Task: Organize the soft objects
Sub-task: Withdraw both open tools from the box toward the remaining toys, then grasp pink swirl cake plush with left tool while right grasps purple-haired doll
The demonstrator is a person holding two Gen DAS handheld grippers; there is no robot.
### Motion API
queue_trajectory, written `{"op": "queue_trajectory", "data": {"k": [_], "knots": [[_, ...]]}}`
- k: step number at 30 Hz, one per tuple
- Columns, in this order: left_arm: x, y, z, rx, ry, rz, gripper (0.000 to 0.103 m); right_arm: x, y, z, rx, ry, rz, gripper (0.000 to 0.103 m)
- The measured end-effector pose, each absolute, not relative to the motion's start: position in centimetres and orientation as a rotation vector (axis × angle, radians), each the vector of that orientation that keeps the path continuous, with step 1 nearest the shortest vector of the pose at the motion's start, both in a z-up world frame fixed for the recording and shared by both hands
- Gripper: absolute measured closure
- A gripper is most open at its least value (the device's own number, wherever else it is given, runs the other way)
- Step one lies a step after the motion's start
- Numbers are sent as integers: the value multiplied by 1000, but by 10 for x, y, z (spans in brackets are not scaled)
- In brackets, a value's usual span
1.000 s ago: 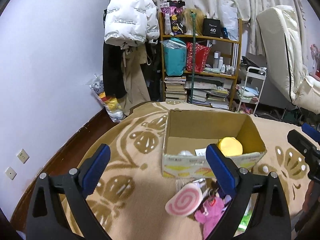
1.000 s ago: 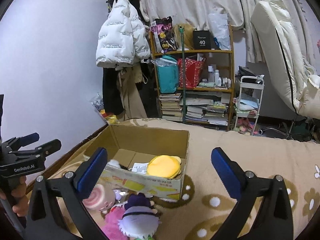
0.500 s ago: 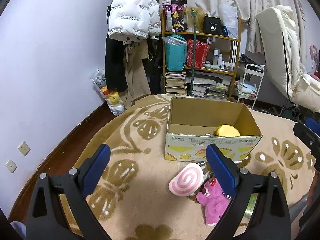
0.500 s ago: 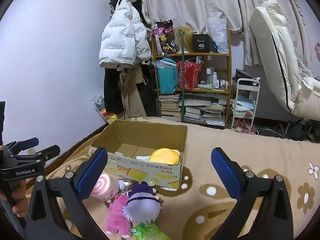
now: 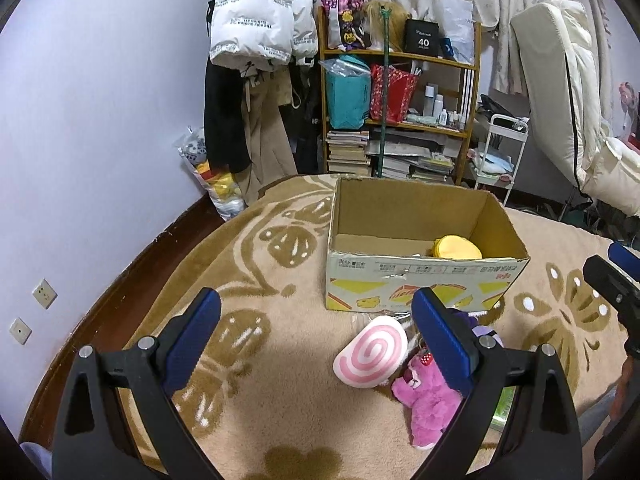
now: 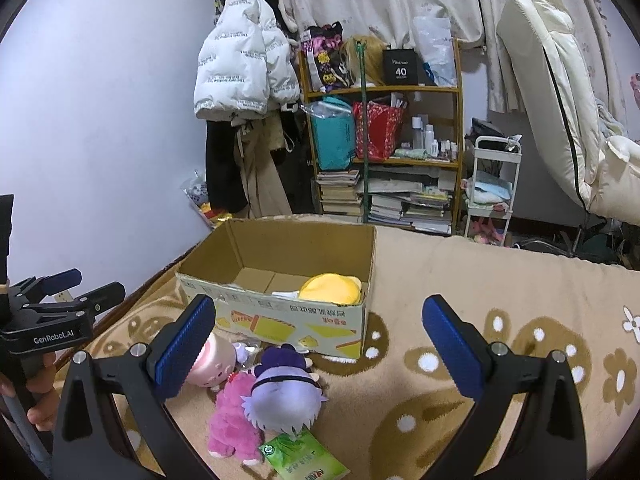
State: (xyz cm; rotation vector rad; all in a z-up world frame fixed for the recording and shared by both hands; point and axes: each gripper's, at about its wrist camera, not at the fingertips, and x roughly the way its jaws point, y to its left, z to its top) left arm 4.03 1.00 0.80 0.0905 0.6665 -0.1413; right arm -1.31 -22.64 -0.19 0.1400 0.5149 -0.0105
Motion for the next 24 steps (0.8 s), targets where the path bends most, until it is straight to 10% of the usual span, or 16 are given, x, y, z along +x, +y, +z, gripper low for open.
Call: {"op": "queue_trajectory", "data": {"k": [24], "knots": [[67, -21, -41, 170, 837, -208, 7, 29, -214, -50, 93, 691, 7, 0]]}}
